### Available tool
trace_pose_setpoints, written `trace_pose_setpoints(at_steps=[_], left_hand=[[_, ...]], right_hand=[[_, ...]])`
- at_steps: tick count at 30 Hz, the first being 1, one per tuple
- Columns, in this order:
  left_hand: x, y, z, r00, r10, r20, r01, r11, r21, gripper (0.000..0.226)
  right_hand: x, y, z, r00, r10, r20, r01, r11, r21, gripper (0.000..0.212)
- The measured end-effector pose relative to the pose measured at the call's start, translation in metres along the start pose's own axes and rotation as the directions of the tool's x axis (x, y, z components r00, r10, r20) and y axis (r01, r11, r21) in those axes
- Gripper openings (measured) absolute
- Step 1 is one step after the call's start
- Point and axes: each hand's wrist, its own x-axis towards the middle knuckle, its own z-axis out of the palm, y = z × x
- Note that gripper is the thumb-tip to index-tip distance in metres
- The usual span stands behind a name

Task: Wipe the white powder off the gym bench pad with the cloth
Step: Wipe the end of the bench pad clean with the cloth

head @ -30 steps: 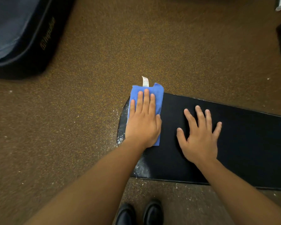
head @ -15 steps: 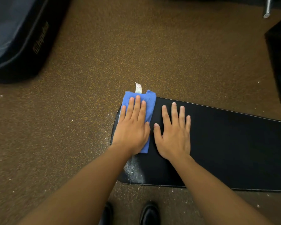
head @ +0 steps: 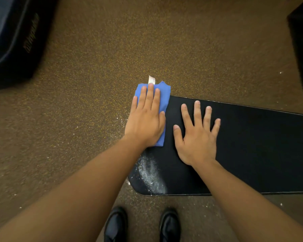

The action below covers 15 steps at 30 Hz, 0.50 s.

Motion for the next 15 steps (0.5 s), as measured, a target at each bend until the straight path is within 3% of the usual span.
trace_pose_setpoints(at_steps=[6, 15], left_hand=[[-0.094, 0.018, 0.018, 0.999, 0.024, -0.027, -0.024, 0.999, 0.029, 0.066], [0.018, 0.003, -0.001, 0.999, 0.038, 0.023, -0.038, 0.999, 0.015, 0.066]], right_hand=[[0.000, -0.002, -0.001, 1.000, 0.010, 0.003, -0.010, 1.000, -0.013, 0.066], [0.000, -0.001, -0.002, 1.000, -0.003, -0.007, 0.003, 1.000, 0.000, 0.065]])
